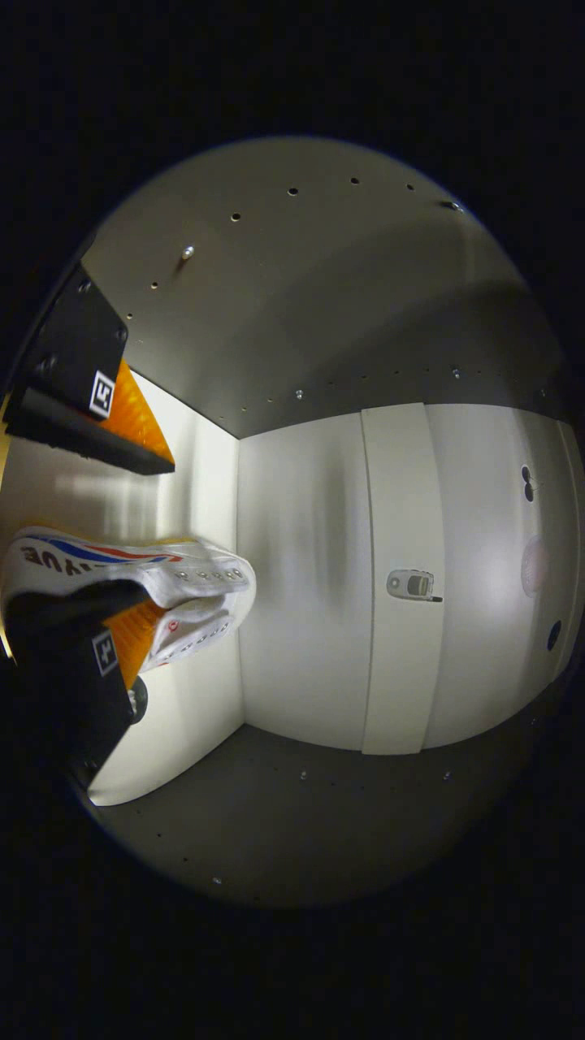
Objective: Open the shoe cabinet door, grab the shoes and put them into the shoe cabinet, then close the shoe cabinet door.
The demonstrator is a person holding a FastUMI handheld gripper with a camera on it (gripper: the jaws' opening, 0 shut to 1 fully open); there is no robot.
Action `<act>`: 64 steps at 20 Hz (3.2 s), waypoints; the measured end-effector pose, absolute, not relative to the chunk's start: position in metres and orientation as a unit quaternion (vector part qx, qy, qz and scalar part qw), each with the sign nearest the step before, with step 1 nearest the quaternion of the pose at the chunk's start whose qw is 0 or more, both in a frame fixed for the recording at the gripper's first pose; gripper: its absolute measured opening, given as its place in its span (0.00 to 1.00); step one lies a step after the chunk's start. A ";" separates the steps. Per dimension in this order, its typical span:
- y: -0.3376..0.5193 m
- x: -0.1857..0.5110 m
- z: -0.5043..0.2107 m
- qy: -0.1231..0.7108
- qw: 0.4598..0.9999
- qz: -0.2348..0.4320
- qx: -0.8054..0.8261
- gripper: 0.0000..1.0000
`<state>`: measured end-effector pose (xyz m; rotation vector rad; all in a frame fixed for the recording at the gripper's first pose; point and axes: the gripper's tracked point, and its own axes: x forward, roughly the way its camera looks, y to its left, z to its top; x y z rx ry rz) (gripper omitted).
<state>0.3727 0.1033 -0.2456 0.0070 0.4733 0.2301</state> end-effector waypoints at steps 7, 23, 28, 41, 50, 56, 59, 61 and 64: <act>0.088 0.338 -0.217 0.207 0.973 0.099 0.023 0.90; 0.053 0.119 -0.101 0.104 0.993 0.043 0.036 0.98; 0.029 0.033 -0.058 0.078 0.995 0.042 0.056 0.98; -0.102 -0.100 0.002 0.042 0.993 0.099 0.045 0.98; -0.217 -0.084 0.007 0.026 0.998 0.044 0.044 0.98; -0.247 -0.049 -0.002 0.030 0.998 0.041 0.043 0.98; -0.249 -0.034 -0.009 0.044 0.996 0.055 0.053 0.98; -0.246 -0.029 -0.013 0.050 0.995 0.062 0.053 0.98; -0.237 -0.027 -0.011 0.044 0.995 0.071 0.050 0.98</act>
